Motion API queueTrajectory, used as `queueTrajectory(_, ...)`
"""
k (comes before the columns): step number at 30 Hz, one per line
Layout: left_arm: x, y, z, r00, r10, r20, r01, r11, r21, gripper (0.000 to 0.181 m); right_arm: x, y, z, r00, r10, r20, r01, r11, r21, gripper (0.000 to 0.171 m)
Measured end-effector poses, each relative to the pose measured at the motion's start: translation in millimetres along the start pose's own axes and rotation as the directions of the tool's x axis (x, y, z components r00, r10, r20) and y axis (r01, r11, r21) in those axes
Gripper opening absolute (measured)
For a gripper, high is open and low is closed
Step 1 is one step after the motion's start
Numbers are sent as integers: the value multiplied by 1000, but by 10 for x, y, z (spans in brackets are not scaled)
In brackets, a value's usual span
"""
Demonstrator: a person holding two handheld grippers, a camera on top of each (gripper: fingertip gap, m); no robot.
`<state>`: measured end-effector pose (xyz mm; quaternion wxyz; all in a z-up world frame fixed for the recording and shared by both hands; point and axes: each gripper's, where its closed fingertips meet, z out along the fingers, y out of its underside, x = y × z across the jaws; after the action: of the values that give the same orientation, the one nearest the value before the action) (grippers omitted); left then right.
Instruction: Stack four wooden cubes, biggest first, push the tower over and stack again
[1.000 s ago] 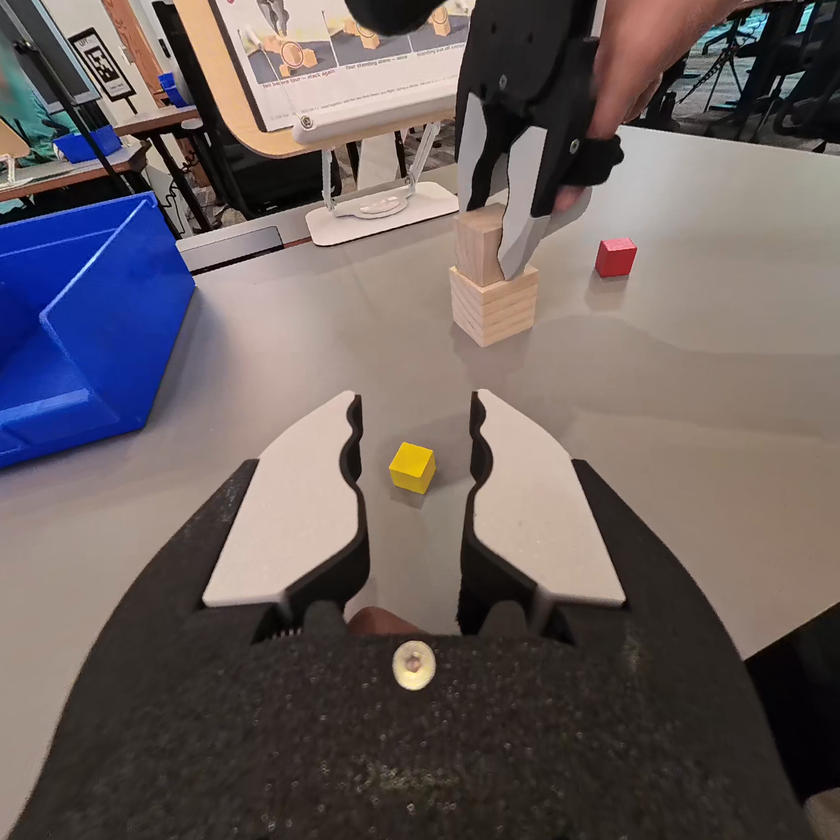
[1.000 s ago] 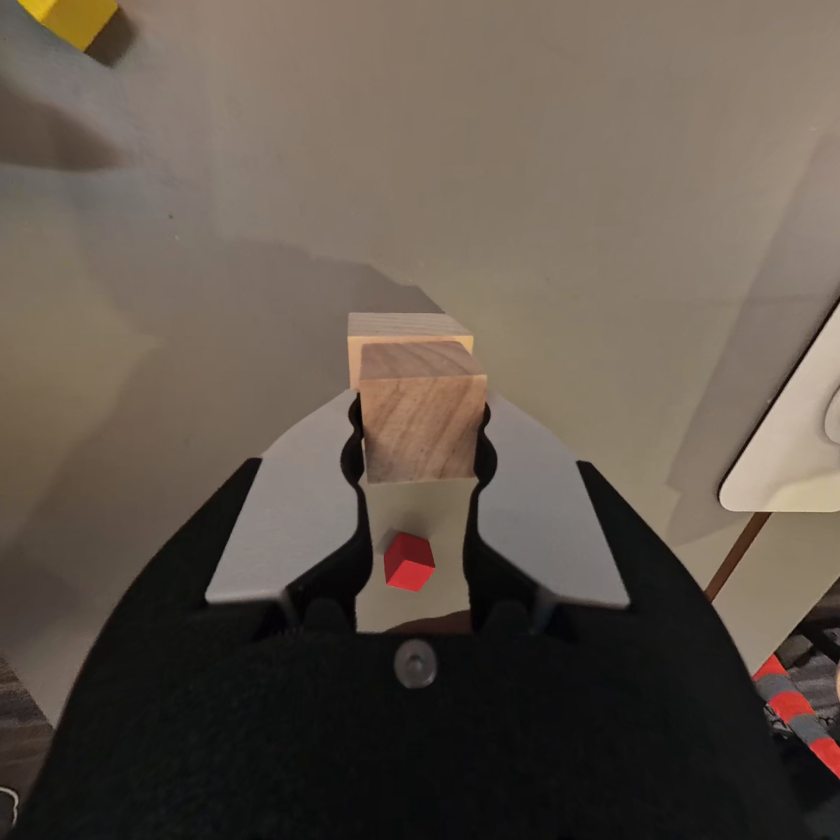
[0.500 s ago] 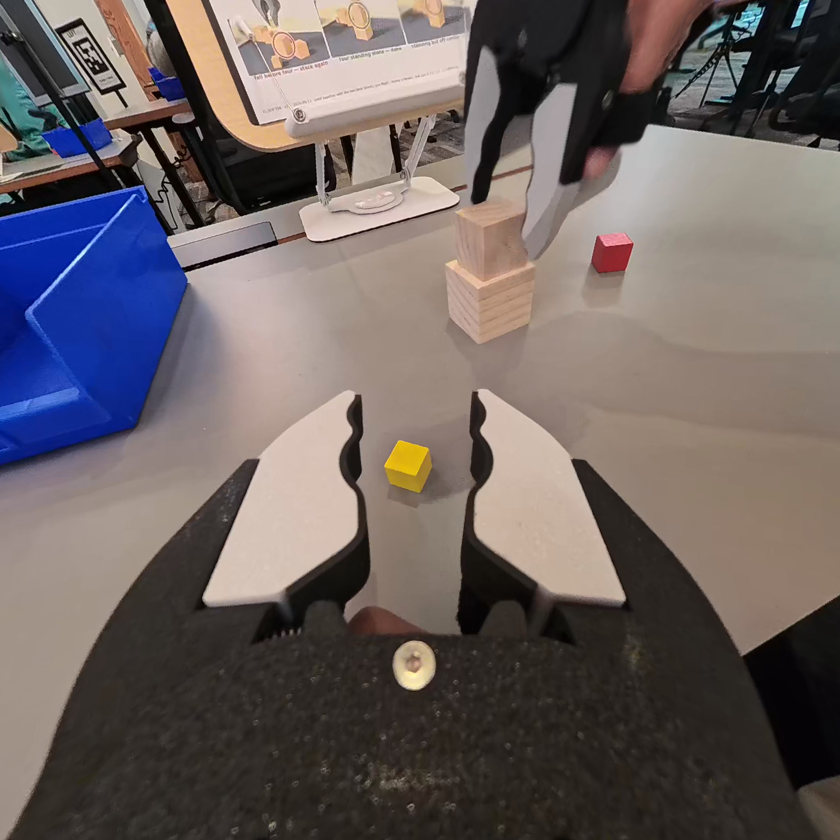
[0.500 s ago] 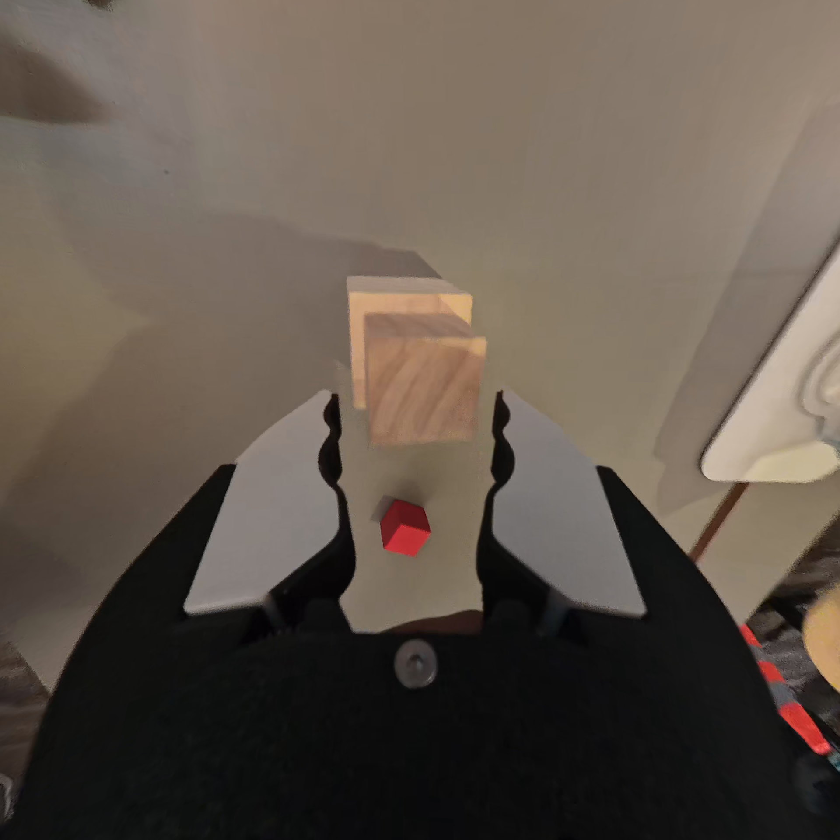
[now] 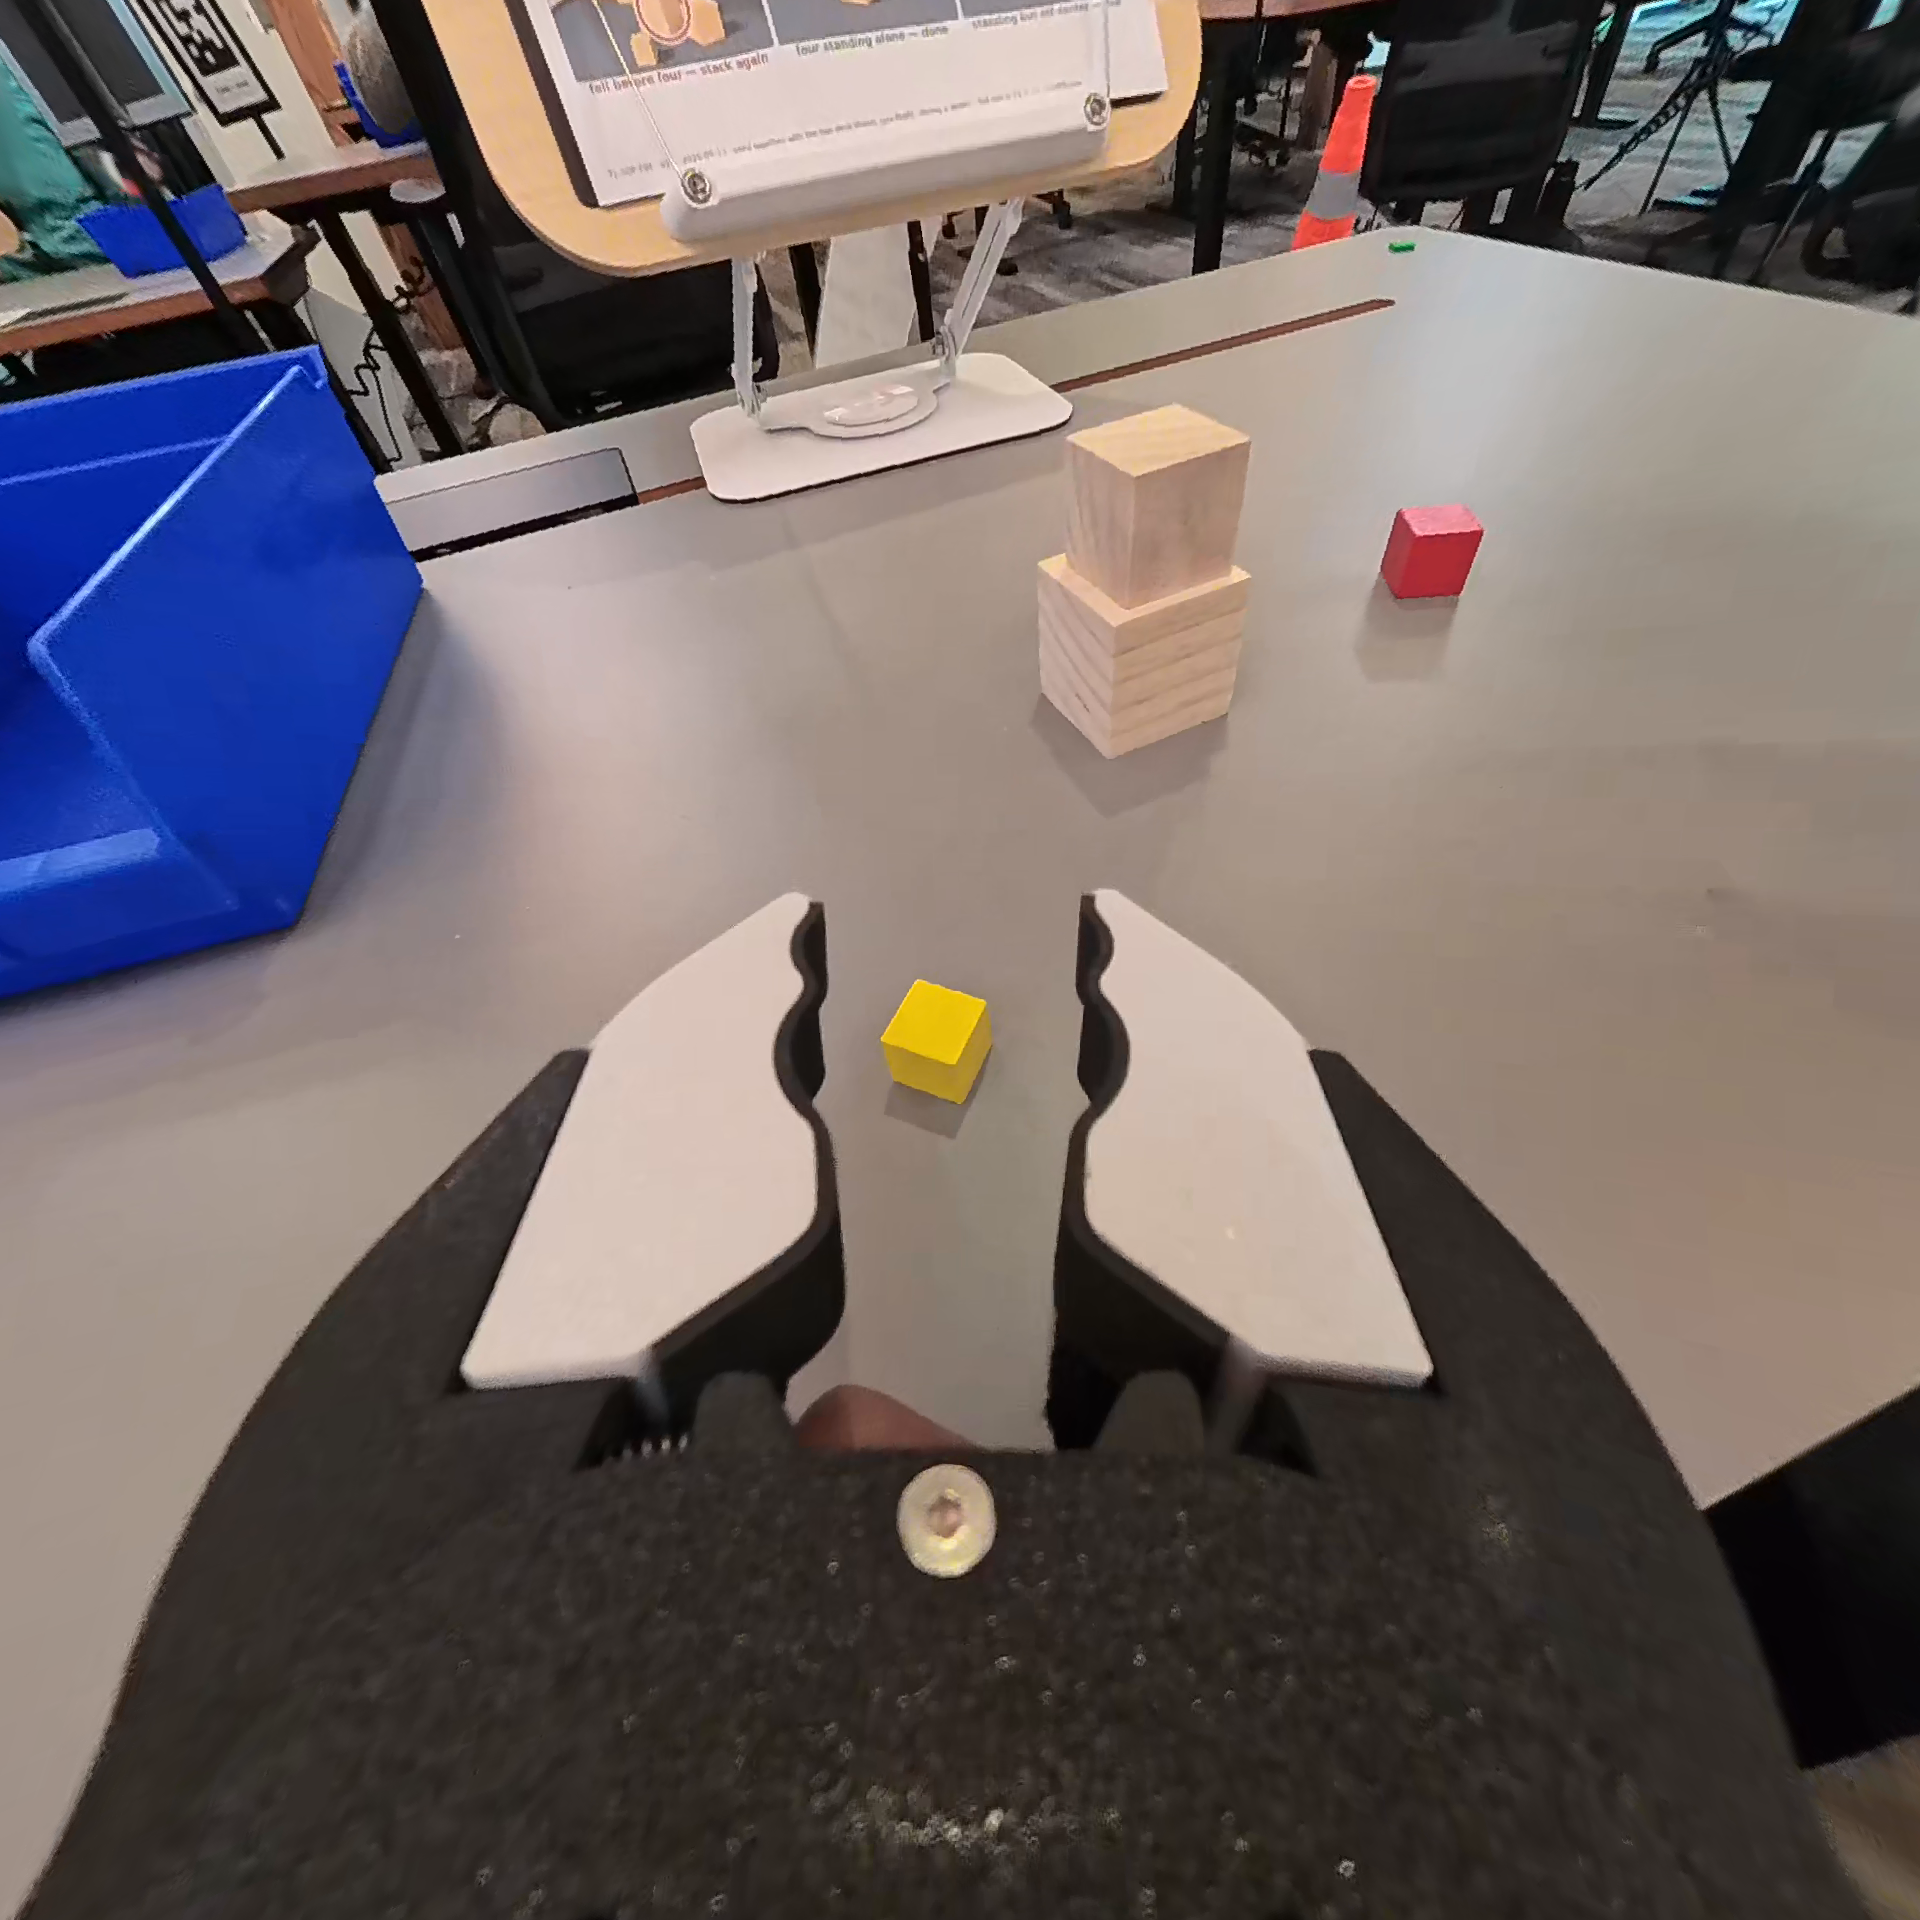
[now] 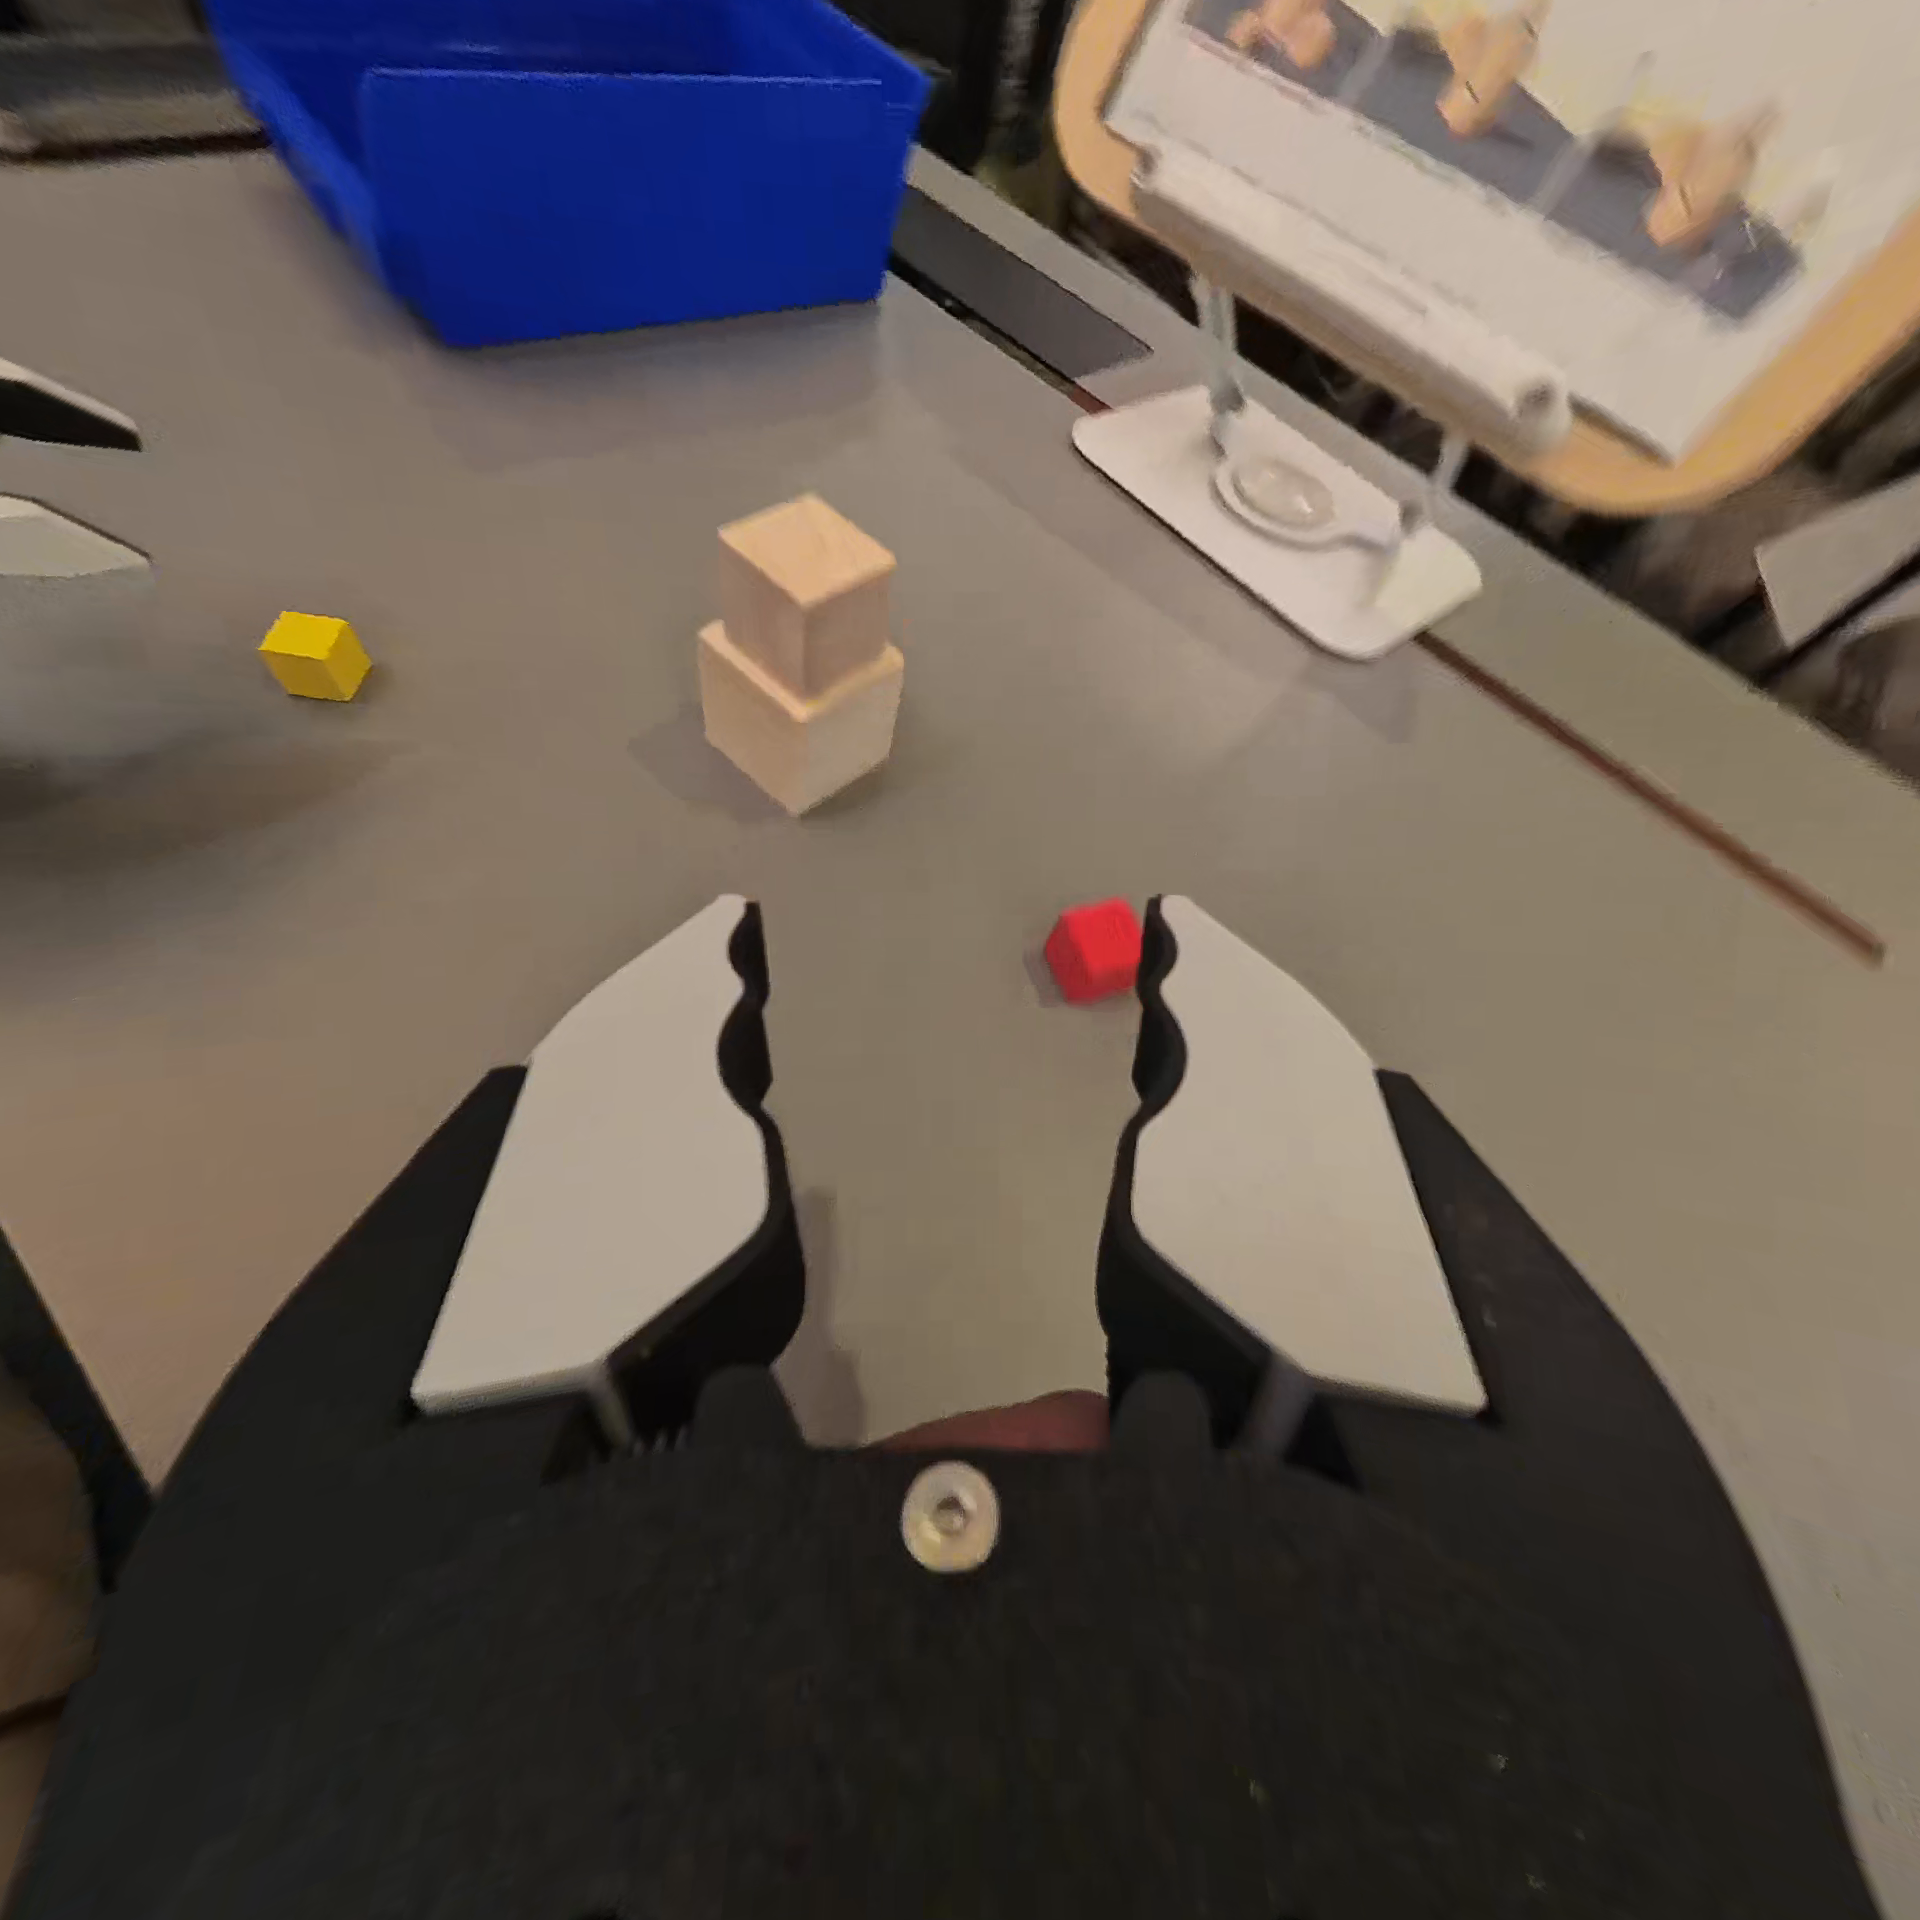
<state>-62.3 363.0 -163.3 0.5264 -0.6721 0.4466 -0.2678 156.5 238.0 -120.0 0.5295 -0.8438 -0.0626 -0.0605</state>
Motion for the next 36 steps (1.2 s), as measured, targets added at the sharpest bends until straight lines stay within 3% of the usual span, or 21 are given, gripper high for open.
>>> queueTrajectory(4,2,52,18,1000,13,8,-13,999,-31,46,-106,340,-224,980,180,-84,-173,981,83,68)
queueTrajectory(8,15,69,37,1000,29,12,-28,999,-43,46,-103,444,-214,977,195,-87,-188,979,81,67)
queueTrajectory(13,28,47,25,1000,8,-4,-8,1000,-27,46,161,403,281,995,-104,6,104,986,-129,57)
queueTrajectory(18,27,53,27,1000,1,-8,-1,1000,-30,46,462,589,927,933,-273,235,349,848,-399,61)
queueTrajectory(23,58,40,4,999,34,-6,-34,999,-13,46,491,826,1154,904,-214,370,404,713,-574,58)
queueTrajectory(25,71,40,3,999,48,-5,-48,999,-13,46,473,830,1177,899,-183,398,404,694,-595,33)
queueTrajectory(27,79,41,1,998,55,-4,-56,998,-13,46,514,833,1145,888,-209,409,439,646,-624,28)
queueTrajectory(30,83,40,0,999,53,-10,-53,999,-12,45,434,555,1087,858,-272,436,493,672,-553,28)
queueTrajectory(34,76,43,5,999,39,-17,-39,999,-15,45,55,-235,1002,772,-426,472,591,754,-287,28)
queueTrajectory(36,75,41,3,999,36,-19,-37,999,-14,45,-148,-499,1012,742,-446,500,608,761,-224,28)
